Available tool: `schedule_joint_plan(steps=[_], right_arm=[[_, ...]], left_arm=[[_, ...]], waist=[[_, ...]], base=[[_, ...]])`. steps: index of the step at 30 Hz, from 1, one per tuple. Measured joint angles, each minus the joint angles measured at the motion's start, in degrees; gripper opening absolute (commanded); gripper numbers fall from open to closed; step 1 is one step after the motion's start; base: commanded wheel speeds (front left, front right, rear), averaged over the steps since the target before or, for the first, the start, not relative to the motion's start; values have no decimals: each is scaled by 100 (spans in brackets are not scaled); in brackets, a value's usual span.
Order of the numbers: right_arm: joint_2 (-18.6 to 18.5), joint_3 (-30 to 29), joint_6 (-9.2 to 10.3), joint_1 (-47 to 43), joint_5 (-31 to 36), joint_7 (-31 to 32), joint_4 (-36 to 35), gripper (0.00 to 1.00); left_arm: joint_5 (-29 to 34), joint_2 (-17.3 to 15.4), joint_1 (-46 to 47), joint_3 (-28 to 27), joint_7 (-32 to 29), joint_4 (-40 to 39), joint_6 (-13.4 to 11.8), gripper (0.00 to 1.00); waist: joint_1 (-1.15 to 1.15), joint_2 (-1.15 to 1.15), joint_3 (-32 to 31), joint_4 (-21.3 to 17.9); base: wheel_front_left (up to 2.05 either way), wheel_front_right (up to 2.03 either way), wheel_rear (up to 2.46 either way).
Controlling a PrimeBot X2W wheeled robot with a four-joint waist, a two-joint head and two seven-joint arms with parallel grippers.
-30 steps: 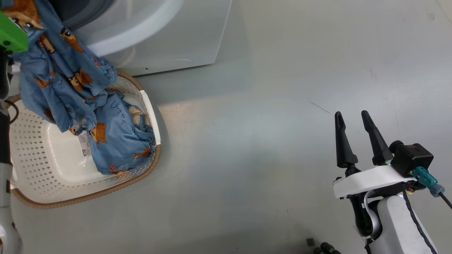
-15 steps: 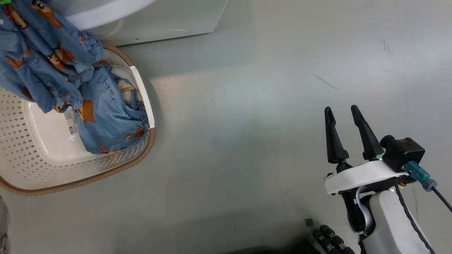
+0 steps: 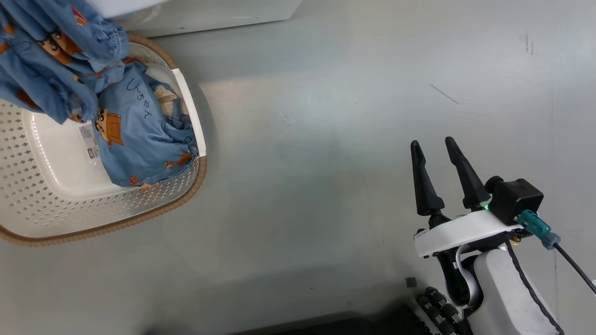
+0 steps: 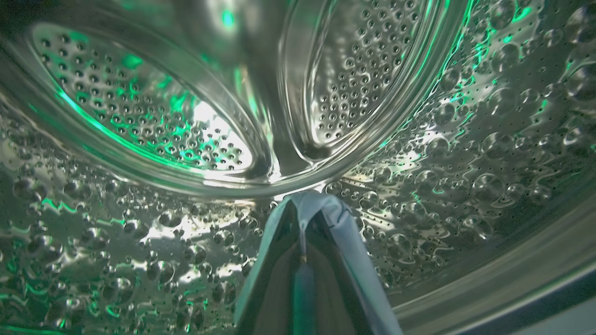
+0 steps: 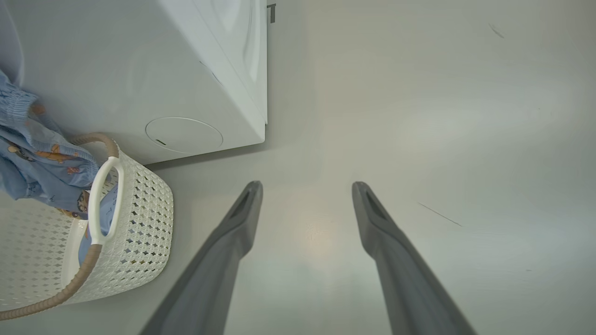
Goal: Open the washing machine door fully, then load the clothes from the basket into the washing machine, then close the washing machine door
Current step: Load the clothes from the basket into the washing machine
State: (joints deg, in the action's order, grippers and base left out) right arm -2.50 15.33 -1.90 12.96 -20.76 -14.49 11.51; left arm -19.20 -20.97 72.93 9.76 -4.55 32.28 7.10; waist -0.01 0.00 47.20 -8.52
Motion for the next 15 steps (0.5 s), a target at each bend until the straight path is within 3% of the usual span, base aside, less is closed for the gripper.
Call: schedule_joint_plan(steps=[15], right_arm=[[-3, 198, 29, 64, -141, 0, 36, 100]], left_arm=[[751, -179, 591, 132, 2001, -111, -65, 0]], waist=[[0, 0, 73, -166]], base=[[0, 0, 0]])
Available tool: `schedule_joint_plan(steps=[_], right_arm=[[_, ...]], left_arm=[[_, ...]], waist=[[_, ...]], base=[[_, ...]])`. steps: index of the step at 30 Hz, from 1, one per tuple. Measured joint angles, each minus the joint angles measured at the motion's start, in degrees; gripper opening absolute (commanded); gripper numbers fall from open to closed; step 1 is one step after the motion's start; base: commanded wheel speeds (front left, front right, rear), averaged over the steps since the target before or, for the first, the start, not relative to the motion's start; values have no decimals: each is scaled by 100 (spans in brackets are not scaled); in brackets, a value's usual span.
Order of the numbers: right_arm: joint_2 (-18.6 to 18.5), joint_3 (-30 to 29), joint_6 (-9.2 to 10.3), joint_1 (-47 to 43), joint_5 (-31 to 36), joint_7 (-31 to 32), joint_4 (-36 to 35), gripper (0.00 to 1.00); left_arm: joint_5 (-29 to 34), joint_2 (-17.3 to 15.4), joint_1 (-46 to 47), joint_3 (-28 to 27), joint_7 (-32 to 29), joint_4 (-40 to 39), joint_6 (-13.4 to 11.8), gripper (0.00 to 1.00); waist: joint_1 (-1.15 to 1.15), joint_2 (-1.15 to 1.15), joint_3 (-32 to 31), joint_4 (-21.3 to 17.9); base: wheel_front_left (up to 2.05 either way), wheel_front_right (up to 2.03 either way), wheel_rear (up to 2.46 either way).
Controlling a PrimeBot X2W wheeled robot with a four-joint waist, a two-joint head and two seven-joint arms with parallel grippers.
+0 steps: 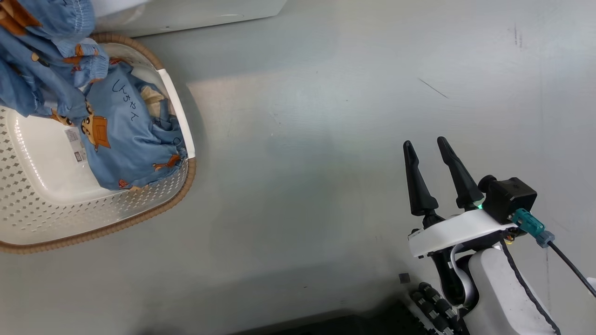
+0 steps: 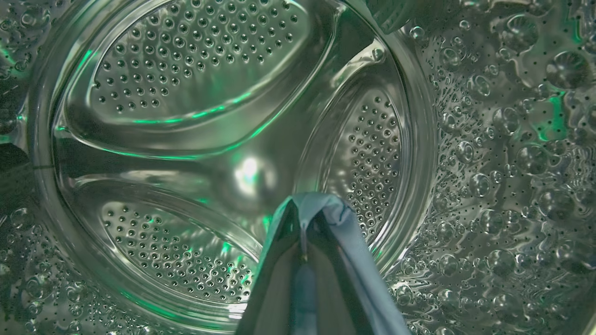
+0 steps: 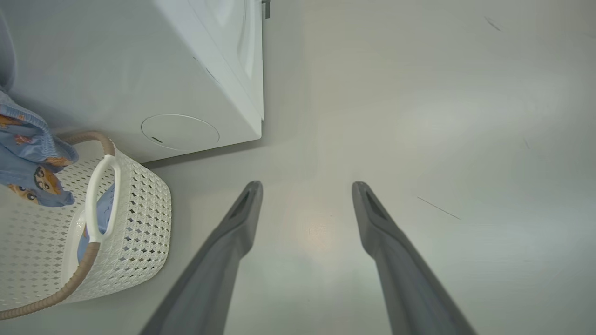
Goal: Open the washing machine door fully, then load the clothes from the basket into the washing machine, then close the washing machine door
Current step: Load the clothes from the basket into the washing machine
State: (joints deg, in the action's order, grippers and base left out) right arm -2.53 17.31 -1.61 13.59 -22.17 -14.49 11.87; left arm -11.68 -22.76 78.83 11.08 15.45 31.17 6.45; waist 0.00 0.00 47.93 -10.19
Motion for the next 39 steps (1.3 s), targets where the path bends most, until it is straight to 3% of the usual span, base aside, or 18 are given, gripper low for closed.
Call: schedule_joint_plan(steps=[5, 7, 27, 39], right_arm=[[0, 3, 23, 3, -2, 0, 0, 100], [-1, 10, 24, 4, -2, 0, 2, 100], [-7, -392, 116, 146, 78, 0, 23, 100], [-15, -627, 71, 215, 218, 0, 125, 100]], left_arm=[[-2, 36, 27, 30, -86, 272, 1, 0], [-24, 85, 19, 14, -89, 445, 1, 100], [-432, 814, -312, 36, -75, 1266, 9, 100], [-667, 1158, -756, -7, -75, 1090, 34, 100]], waist=[[0, 0, -5, -25], [0, 0, -9, -29], [0, 0, -355, 373], [1, 0, -662, 863]], base=[[0, 0, 0], [0, 0, 0], [0, 0, 0], [0, 0, 0]])
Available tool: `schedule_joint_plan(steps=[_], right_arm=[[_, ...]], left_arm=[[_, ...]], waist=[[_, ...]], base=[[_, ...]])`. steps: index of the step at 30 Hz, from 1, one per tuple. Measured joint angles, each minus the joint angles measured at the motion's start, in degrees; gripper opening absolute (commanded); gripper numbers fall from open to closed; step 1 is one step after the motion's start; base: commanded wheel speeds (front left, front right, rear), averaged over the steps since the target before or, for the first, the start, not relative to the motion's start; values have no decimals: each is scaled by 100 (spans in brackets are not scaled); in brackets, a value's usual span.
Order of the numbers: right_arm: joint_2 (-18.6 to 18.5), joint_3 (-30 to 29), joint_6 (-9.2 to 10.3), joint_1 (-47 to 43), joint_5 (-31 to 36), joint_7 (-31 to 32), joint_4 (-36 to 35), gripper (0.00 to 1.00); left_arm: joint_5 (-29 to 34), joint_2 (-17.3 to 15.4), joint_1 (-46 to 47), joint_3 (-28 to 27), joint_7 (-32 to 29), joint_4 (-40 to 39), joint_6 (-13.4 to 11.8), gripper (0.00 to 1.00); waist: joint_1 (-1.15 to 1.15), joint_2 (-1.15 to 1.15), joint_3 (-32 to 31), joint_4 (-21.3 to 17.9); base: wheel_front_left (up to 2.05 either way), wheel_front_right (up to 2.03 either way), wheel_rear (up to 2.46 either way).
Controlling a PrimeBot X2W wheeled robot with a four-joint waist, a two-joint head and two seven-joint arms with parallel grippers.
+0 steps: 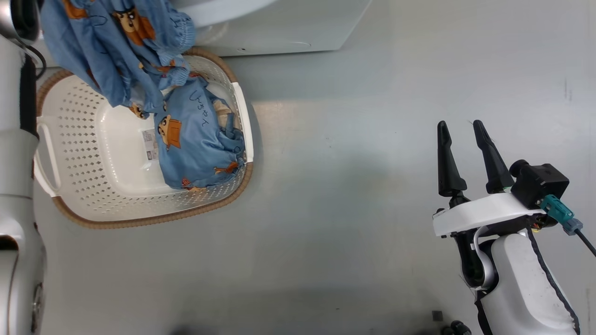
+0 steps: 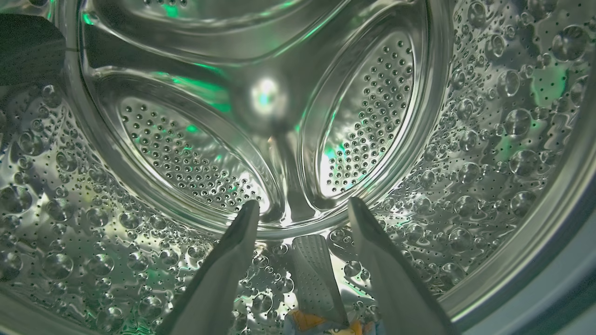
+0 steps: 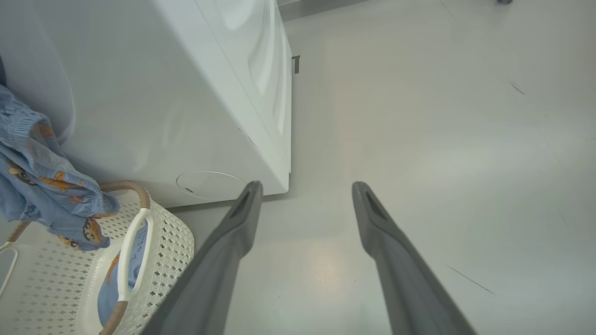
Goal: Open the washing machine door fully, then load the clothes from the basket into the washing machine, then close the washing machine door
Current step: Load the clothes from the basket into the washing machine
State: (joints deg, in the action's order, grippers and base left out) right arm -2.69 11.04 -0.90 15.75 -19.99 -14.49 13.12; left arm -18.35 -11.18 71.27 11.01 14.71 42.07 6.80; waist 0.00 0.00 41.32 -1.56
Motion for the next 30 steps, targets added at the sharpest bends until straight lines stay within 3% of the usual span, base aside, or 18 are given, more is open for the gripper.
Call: schedule_joint_plan(steps=[15, 30], right_arm=[[-23, -169, -60, 10, 93, 0, 68, 100], [-53, -149, -110, 9, 162, 0, 57, 100]], left_arm=[[-164, 148, -844, -131, 0, -705, 31, 100], [1, 265, -2043, -64, 0, -1415, 32, 100]], waist=[[0, 0, -388, 343], [0, 0, -428, 411]], base=[[0, 0, 0], [0, 0, 0]])
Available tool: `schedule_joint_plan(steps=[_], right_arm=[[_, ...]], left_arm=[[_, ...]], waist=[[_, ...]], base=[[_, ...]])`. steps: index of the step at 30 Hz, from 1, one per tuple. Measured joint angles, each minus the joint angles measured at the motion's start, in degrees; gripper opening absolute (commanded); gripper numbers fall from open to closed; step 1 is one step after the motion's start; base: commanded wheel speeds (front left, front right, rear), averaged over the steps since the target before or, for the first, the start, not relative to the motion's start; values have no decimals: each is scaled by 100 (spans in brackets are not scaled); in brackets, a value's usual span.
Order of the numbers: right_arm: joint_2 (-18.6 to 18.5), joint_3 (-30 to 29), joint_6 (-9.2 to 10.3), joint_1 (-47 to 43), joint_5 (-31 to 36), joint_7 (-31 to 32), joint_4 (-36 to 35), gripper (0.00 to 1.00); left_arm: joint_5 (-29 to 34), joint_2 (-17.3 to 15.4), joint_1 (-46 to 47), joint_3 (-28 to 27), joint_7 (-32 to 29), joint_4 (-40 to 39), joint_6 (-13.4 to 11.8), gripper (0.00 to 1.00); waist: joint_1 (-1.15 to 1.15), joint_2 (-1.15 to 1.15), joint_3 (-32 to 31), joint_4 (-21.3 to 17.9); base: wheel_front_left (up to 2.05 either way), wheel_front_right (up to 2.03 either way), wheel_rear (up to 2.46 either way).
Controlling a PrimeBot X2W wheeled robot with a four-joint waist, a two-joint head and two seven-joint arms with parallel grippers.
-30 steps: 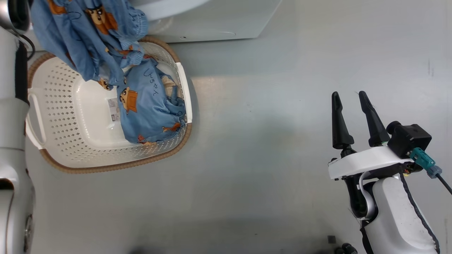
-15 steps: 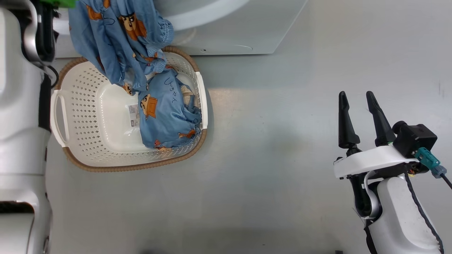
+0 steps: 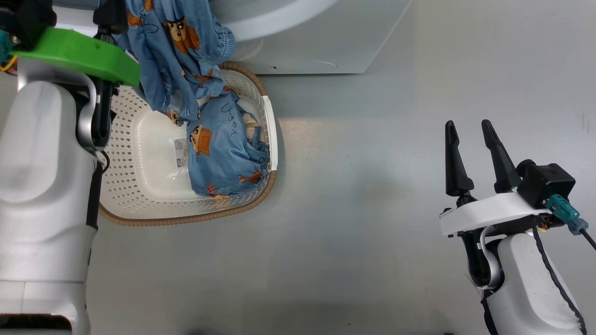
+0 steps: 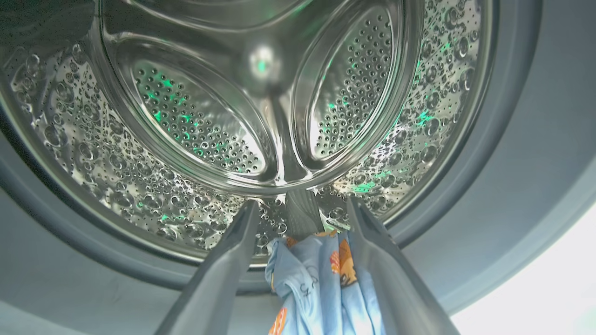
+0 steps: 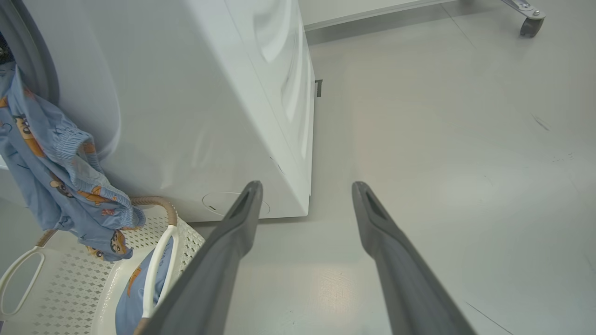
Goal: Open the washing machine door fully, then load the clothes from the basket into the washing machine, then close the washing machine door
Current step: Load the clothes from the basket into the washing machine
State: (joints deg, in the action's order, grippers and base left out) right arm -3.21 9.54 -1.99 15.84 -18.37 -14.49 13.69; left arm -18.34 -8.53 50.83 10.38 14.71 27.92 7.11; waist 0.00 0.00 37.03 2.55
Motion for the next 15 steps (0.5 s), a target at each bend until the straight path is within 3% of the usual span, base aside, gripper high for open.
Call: schedule_joint_plan(steps=[15], right_arm=[[-2, 21, -48, 0, 35, 0, 7, 100]], left_arm=[[-54, 66, -1362, -444, 0, -490, -1, 100]], waist=[[0, 0, -5, -26]], base=[[0, 0, 0]])
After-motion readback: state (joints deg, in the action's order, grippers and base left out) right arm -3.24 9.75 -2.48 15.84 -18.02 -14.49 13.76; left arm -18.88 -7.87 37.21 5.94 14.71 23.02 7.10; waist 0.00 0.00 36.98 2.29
